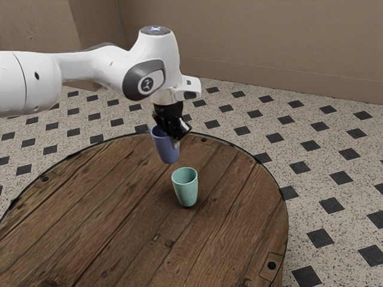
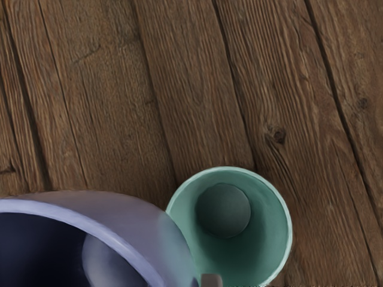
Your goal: Place the left cup onto the right cup
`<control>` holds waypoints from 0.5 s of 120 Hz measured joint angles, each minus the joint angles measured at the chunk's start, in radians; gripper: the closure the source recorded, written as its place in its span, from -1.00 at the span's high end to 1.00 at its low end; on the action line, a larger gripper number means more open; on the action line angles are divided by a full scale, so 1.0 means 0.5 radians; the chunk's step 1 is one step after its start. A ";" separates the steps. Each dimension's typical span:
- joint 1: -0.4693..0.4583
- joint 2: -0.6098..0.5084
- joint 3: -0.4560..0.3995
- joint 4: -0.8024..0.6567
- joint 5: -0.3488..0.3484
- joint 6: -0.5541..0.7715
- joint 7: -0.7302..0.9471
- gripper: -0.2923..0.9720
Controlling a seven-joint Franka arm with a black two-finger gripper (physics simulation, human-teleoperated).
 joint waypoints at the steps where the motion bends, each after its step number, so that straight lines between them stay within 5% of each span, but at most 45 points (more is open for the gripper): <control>1: 0.000 0.000 -0.003 0.000 0.002 -0.001 -0.003 -0.67; 60: 0.000 0.018 -0.150 -0.001 0.129 -0.019 -0.208 -0.67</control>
